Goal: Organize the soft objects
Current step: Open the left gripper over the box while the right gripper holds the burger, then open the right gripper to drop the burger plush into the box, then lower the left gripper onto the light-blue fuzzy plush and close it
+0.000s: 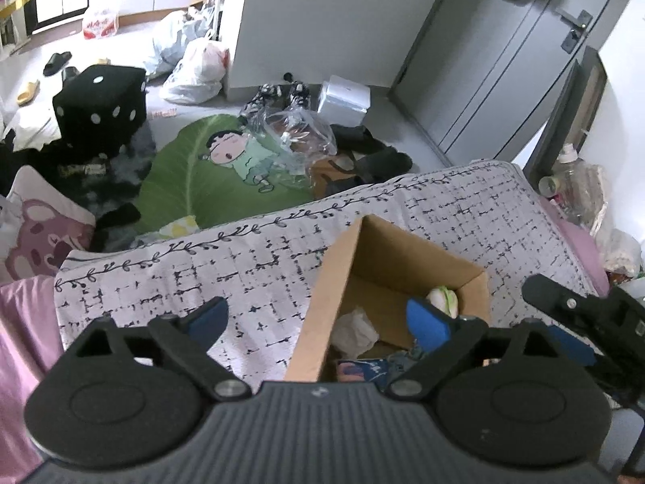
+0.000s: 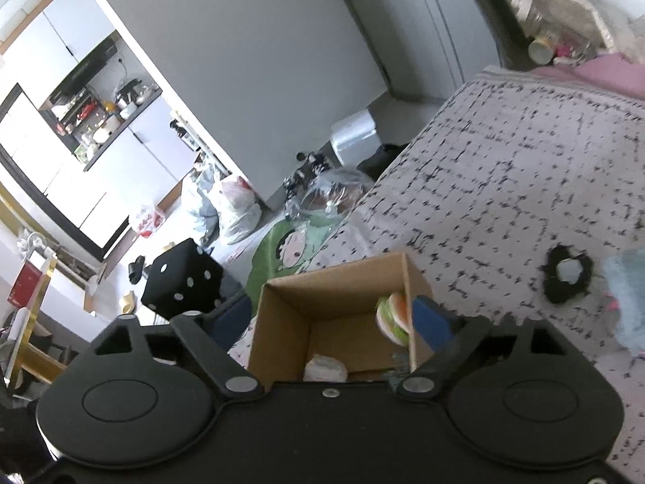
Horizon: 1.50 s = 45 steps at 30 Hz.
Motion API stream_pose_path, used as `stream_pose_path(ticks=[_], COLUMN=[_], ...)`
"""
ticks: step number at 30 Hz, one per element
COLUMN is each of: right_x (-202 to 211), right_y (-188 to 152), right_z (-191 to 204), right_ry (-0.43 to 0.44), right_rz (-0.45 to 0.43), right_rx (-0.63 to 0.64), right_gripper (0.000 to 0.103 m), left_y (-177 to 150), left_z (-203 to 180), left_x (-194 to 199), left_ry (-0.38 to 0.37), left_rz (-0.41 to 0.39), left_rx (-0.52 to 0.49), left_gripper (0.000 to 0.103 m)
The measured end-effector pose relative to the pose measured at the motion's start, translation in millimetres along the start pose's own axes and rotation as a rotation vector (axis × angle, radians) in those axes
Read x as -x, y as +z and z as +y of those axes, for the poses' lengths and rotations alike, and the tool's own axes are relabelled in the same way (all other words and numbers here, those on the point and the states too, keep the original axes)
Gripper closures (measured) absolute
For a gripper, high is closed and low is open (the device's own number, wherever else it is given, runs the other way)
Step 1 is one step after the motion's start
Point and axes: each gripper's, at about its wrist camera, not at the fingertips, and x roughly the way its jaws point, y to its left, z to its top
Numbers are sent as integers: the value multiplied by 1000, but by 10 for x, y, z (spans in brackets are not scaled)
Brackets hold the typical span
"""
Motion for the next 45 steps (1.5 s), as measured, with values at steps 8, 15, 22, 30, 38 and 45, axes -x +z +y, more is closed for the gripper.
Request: stream_pose_path(ticks=[8, 15, 22, 30, 38, 45], right_x=[355, 618, 825, 1006, 1182, 1318], right_y=[28, 59, 50, 46, 61, 82], right_z=[-220, -422, -710, -1006, -1295, -1554], right_ry=[-35, -48, -30, -43, -61, -60], right_rz=[-54, -90, -106, -127, -138, -145], right_rx=[16, 24, -28, -50, -62, -103], right_gripper=[0, 0, 0, 0, 0, 0], left_y=[-68, -149, -236, -339, -468, -562], left_z=[-247, -456, -649, -908, -1192, -1453], left_x=[151, 275, 350, 415, 439, 461], left_ry=[-44, -66, -80, -88, -84, -104], left_rz=[-45, -71, -72, -75, -80, -87], left_rx=[-28, -32, -45, -87, -133, -176], left_gripper=[0, 0, 0, 0, 0, 0])
